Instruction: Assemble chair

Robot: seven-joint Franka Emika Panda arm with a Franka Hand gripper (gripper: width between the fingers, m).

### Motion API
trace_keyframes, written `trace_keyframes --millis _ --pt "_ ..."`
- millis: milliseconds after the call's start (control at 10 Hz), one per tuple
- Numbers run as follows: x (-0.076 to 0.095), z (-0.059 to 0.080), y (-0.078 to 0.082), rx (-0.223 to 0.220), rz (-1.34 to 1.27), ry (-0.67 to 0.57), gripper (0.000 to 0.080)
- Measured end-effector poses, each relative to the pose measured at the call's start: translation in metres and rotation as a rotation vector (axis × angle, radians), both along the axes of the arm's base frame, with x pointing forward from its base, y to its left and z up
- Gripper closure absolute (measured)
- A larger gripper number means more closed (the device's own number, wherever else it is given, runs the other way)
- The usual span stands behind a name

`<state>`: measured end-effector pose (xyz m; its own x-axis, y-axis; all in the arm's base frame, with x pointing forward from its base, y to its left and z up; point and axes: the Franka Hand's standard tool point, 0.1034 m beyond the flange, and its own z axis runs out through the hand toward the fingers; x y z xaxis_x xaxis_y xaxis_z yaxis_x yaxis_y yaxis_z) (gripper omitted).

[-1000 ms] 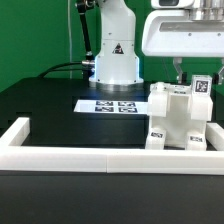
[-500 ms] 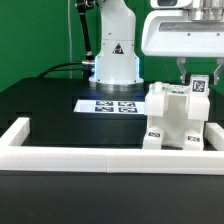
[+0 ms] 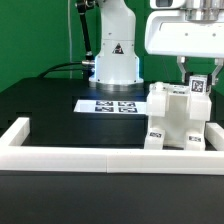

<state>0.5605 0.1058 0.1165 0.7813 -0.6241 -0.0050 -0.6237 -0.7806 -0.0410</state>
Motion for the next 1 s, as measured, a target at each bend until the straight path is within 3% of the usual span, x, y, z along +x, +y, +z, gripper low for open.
trace_keyframes --millis 1000 --pt "-0.0007 -0.0004 0.0044 0.032 -0.584 0.027 0.0509"
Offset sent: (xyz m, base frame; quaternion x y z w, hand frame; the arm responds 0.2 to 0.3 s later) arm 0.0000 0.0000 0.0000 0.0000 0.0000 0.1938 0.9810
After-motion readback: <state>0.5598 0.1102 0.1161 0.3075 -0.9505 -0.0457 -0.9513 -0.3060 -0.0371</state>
